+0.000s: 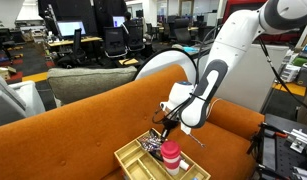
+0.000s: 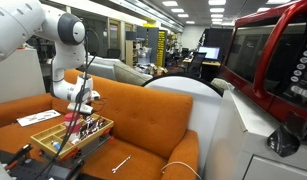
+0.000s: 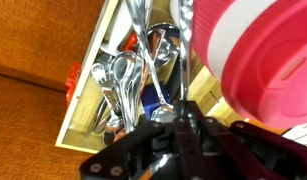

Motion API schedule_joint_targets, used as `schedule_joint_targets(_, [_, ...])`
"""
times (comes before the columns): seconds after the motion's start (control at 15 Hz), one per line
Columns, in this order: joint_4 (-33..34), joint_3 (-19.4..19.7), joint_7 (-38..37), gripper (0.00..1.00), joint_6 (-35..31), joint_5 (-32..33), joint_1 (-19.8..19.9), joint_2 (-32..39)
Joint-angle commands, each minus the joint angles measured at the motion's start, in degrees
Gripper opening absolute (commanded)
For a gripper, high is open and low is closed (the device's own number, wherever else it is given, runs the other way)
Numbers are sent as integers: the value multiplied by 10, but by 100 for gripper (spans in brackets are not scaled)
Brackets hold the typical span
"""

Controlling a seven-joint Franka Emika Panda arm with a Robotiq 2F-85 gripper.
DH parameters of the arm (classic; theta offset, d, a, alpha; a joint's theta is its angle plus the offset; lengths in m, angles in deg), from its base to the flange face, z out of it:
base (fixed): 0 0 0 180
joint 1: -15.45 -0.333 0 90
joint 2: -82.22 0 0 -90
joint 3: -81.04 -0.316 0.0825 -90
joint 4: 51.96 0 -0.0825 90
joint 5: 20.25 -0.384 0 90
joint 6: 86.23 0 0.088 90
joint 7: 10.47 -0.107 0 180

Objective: Put the spoon and wrench on the couch in the wooden rack

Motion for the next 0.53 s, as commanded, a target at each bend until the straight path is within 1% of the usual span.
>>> schedule_joint_targets(0.0, [28,-13,11,39,-12,11,18,28])
schedule_joint_targets(0.33, [37,-11,9,75,-21,11,27,33])
schedule_joint_targets(0.47, [29,2,1,89,-37,9,21,25])
